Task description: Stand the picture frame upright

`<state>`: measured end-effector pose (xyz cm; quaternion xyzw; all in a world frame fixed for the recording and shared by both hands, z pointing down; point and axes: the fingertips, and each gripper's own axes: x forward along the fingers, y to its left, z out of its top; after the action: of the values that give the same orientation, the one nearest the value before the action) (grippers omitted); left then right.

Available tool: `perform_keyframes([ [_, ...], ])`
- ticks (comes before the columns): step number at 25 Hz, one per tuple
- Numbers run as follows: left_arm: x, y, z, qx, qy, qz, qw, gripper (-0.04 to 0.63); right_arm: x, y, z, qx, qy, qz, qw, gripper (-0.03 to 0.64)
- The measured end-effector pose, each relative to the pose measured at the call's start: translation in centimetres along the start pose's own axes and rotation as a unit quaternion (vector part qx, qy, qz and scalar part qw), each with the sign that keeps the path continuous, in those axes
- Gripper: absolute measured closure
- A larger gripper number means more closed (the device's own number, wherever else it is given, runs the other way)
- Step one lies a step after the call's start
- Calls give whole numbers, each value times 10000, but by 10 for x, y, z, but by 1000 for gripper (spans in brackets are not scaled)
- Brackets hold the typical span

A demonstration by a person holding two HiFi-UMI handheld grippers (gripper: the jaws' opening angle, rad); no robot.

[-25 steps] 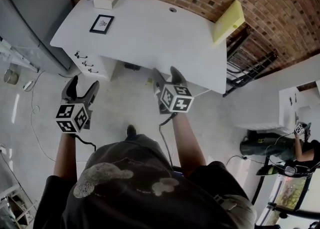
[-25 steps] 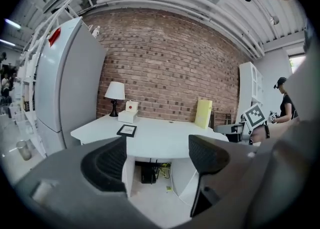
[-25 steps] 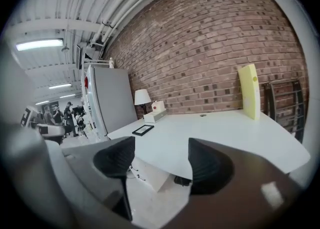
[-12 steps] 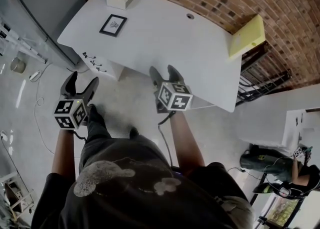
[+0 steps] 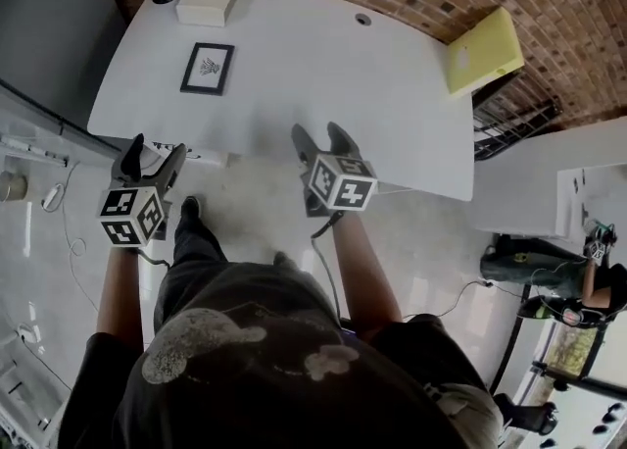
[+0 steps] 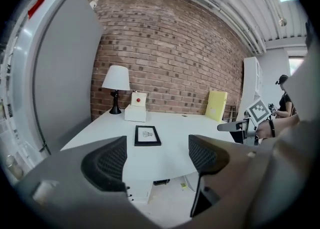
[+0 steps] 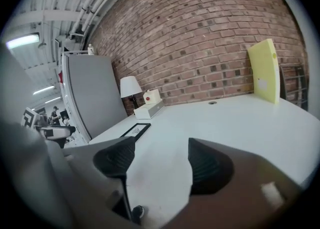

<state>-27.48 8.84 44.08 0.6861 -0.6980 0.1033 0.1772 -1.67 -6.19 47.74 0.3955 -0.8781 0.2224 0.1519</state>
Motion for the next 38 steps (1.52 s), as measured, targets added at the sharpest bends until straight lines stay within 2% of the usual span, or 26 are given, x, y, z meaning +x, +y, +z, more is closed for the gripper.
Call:
perform_keyframes([
  [5, 50, 70, 18, 351, 195, -638, 9972, 218, 57, 48, 8, 267, 12, -393, 9989, 290],
  [10, 83, 115, 34, 642, 380, -1177, 9902, 218, 101, 83, 13, 722, 56, -814, 9941, 290],
  [15, 111, 139, 38, 745, 529, -1644, 9822, 218, 144, 108, 4, 917, 274, -1104, 9893, 290],
  [20, 133, 150, 31, 752, 685, -1983, 9749, 218, 183, 122, -4, 738, 547, -1335, 9868, 290],
  [26, 143, 156, 25, 729, 763, -2157, 9707, 218, 218, 125, -12, 733, 812, -1473, 9830, 290],
  [34, 143, 182, 14, 606, 861, -2045, 9732, 218, 246, 120, -28, 625, 1209, -1644, 9770, 316],
  [35, 144, 185, 13, 610, 870, -2019, 9736, 218, 247, 120, -29, 598, 1249, -1650, 9765, 330],
  [37, 144, 191, 11, 599, 877, -1969, 9747, 218, 248, 119, -31, 574, 1291, -1673, 9757, 415],
  [38, 144, 194, 11, 579, 875, -1954, 9751, 218, 249, 119, -32, 582, 1304, -1672, 9755, 425],
])
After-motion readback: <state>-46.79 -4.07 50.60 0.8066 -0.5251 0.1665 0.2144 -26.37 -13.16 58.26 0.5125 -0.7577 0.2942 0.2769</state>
